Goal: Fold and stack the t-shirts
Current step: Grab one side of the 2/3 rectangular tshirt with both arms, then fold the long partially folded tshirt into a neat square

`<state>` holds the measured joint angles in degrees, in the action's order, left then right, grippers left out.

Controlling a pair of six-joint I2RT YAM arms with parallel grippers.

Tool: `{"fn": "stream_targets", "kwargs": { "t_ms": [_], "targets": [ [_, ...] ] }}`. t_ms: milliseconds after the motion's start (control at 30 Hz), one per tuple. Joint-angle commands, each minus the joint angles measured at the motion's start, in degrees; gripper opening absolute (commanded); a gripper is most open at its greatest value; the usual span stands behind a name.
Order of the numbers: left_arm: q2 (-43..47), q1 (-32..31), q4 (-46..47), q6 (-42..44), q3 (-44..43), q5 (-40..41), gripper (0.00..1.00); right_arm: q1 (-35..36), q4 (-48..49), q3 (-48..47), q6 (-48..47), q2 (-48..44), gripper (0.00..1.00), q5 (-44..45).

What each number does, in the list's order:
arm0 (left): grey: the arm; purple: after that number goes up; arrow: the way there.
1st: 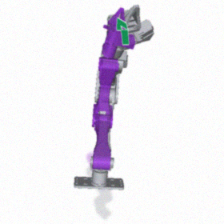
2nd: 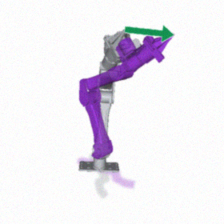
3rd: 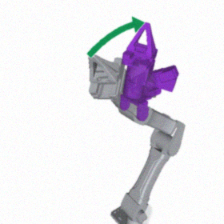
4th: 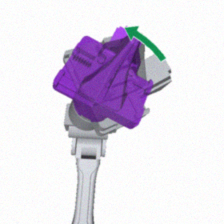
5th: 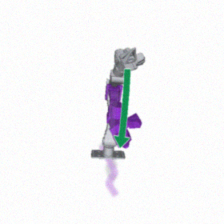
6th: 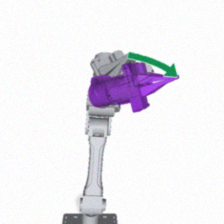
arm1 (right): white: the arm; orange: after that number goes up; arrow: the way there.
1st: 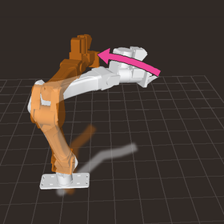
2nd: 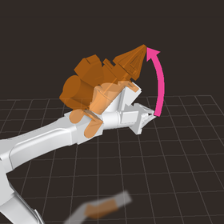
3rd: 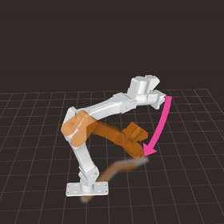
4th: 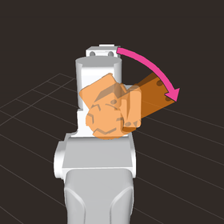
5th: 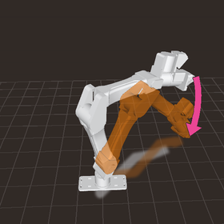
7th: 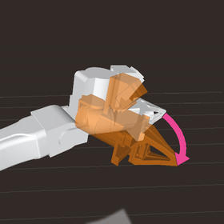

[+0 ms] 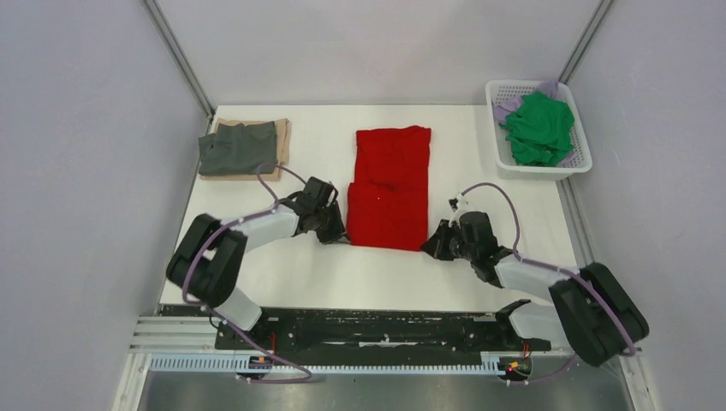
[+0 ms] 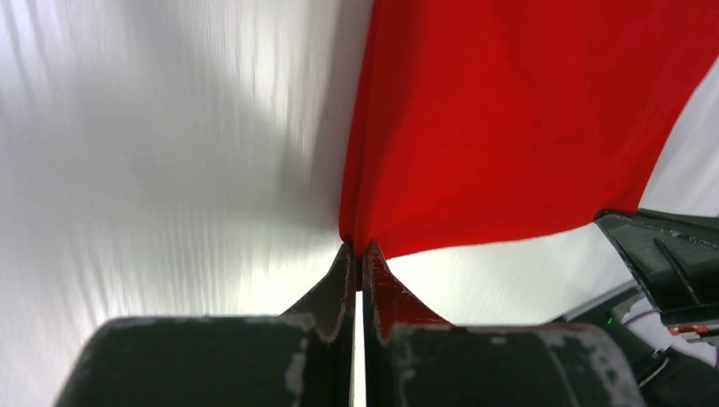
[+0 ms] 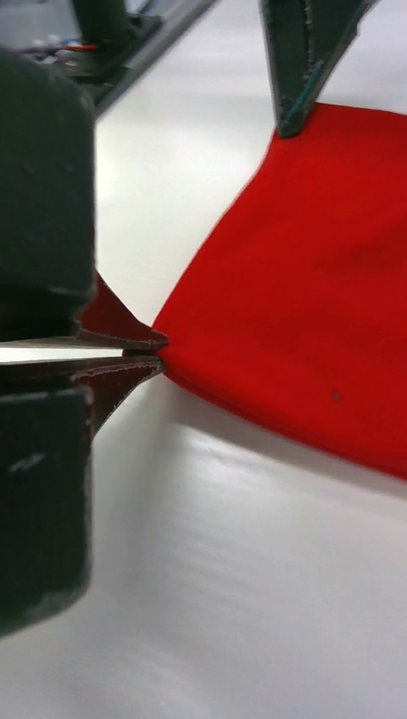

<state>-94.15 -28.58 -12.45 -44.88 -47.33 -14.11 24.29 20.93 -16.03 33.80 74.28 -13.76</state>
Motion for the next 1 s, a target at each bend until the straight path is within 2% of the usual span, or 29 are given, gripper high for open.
{"fn": "stream_targets", "kwargs": {
  "t_ms": [0,200,433,633,800,967],
  "targets": [
    [13.74,-3.02,-10.50,3.32,2.39,4.22,0.02,4.67,-9.41,0.86,-2.74,-11.26,0.00,-3.46],
    [35.33,-5.99,-21.18,3.26,2.13,7.45,0.02,9.13,-19.24,-1.41,-2.66,-26.88,0.00,-6.59],
    [46.52,-6.05,-26.92,3.21,-1.31,6.49,0.02,12.71,-22.14,-4.26,0.61,-39.24,0.00,-7.88],
    [46.93,-5.96,-24.56,2.66,-2.00,9.25,0.02,12.69,-21.48,-4.96,1.61,-41.82,0.00,-5.77],
    [43.37,-5.25,-20.27,2.71,-2.01,10.85,0.02,12.69,-21.74,-8.44,-1.02,-37.80,0.00,-0.46],
    [38.02,-1.70,-17.44,3.95,-3.17,12.40,0.02,12.62,-24.89,-14.65,-5.02,-31.80,0.00,6.42]
  ]
}}
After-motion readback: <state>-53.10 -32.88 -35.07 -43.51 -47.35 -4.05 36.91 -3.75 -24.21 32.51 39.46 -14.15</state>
